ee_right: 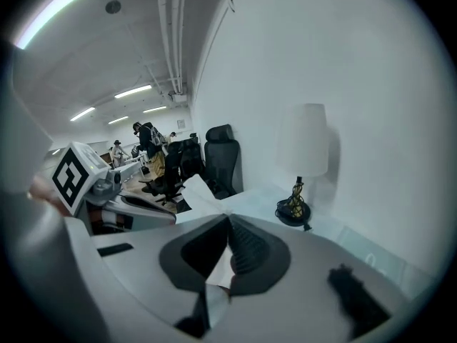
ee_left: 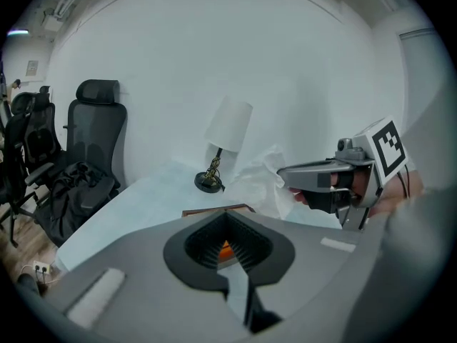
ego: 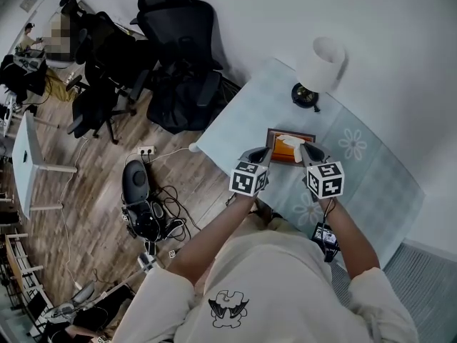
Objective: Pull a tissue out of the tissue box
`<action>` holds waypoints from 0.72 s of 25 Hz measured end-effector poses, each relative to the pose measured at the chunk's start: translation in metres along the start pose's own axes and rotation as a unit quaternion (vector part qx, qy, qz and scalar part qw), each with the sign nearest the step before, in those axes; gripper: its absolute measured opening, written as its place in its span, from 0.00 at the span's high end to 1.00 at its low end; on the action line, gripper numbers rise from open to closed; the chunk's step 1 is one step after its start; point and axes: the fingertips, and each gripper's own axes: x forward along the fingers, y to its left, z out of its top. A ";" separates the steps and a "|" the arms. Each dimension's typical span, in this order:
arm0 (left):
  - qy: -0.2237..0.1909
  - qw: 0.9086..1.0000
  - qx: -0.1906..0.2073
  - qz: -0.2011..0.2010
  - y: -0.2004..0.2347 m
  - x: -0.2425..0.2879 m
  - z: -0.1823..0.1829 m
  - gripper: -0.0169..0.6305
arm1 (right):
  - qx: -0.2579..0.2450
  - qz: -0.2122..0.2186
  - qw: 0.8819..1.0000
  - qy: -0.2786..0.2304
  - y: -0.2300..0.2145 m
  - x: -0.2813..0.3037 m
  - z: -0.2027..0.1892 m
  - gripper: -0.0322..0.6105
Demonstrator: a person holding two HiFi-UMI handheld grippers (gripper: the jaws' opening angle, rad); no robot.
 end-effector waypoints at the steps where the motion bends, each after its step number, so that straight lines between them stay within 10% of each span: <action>1: -0.003 1.000 0.005 -0.002 -0.002 -0.004 0.002 0.96 | 0.002 -0.002 1.000 -0.004 0.001 -0.004 0.001 0.93; 18: -0.083 0.996 0.020 -0.028 -0.047 -0.084 0.036 0.96 | 0.024 0.019 0.994 -0.109 0.061 -0.085 0.033 0.93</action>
